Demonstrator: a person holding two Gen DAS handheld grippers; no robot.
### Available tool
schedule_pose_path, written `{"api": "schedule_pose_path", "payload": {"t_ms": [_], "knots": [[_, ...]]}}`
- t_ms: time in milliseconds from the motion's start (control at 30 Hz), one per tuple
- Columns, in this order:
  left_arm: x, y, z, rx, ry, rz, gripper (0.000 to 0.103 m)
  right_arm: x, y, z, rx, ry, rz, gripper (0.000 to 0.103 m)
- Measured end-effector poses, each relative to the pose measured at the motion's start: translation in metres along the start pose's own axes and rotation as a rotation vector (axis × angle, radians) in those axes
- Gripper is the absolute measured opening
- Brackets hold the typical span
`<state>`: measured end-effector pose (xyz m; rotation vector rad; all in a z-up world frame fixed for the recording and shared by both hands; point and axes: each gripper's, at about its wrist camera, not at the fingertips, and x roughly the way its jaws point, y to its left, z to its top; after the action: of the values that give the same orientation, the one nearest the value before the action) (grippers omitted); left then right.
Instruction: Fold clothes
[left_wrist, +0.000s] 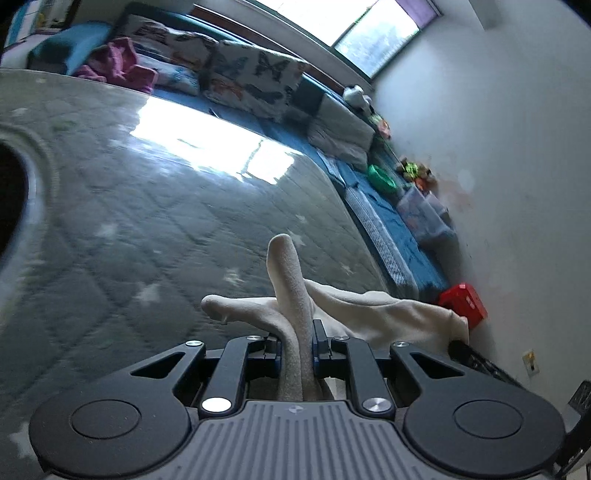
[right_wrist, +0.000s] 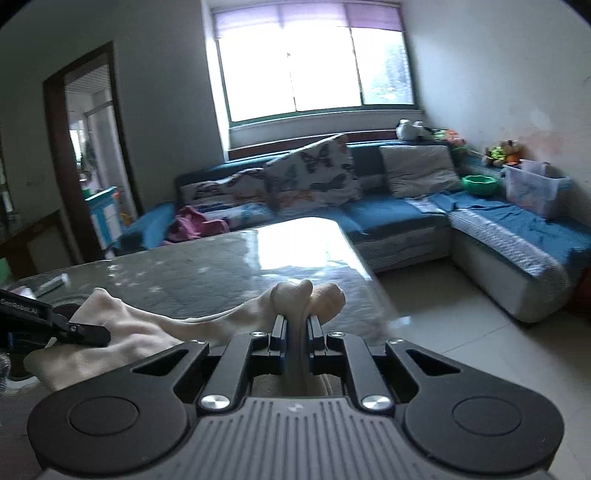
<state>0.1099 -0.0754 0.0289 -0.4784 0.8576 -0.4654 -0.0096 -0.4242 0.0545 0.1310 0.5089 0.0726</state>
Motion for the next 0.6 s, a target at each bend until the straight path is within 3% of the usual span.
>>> {"api": "schedule_pose_path", "payload": {"t_ms": [200, 467, 600], "knots": [[0.028, -0.014, -0.009, 0.041, 0.066, 0.007, 0.015, 0.014, -0.024, -0.012, 0.008, 0.052, -0.06, 0.009], [0.037, -0.006, -0.019, 0.083, 0.113, 0.061, 0.017, 0.039, -0.04, -0.032, 0.003, 0.151, -0.136, 0.01], [0.034, -0.005, -0.02, 0.113, 0.109, 0.085, 0.023, 0.038, -0.041, -0.03, 0.014, 0.135, -0.164, 0.012]]}}
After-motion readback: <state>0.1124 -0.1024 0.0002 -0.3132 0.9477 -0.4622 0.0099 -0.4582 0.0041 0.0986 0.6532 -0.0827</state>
